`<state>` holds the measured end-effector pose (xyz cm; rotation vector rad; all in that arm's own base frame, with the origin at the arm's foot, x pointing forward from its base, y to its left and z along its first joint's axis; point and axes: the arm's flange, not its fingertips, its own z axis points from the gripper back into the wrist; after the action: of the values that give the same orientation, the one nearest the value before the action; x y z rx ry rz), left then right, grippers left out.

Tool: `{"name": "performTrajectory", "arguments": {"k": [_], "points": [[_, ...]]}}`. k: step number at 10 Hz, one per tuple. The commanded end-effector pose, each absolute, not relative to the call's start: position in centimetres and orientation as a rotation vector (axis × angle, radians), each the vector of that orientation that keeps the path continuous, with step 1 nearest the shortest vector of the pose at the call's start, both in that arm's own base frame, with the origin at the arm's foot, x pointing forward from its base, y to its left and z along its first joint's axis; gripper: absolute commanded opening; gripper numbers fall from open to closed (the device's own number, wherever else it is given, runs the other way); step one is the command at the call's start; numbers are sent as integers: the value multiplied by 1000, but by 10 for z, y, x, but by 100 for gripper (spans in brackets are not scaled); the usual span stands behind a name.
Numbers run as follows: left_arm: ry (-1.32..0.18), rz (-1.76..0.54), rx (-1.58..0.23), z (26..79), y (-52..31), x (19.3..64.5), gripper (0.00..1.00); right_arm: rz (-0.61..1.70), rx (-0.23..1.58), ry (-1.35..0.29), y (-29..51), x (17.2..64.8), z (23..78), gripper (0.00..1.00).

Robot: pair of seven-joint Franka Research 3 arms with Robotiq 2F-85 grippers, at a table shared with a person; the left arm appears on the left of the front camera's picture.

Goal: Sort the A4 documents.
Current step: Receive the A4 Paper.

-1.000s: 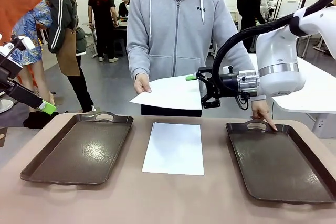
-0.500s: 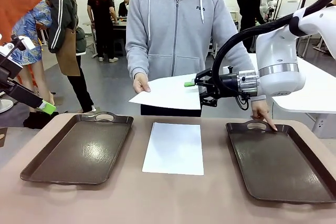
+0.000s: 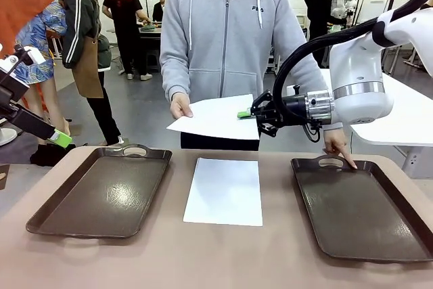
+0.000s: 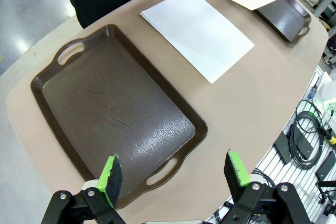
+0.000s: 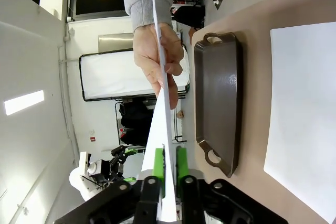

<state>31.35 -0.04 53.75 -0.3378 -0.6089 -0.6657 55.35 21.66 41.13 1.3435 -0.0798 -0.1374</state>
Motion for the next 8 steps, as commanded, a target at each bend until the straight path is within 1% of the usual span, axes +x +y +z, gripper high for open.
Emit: {"name": "performTrajectory", "arguments": {"k": [1, 5, 6, 7, 8], "points": [[-610, -667, -353, 537, 1, 314, 100, -128, 1336, -64, 219, 553, 407, 0], [-610, -667, -353, 537, 1, 314, 100, -89, 1325, -55, 223, 550, 408, 0], [-610, -667, -353, 537, 1, 314, 100, 56, 1158, -23, 222, 551, 410, 0], [-610, -667, -353, 537, 1, 314, 100, -128, 1341, -73, 220, 552, 411, 0], [-610, -667, -353, 537, 1, 314, 100, -128, 1341, -73, 220, 552, 411, 0]]}}
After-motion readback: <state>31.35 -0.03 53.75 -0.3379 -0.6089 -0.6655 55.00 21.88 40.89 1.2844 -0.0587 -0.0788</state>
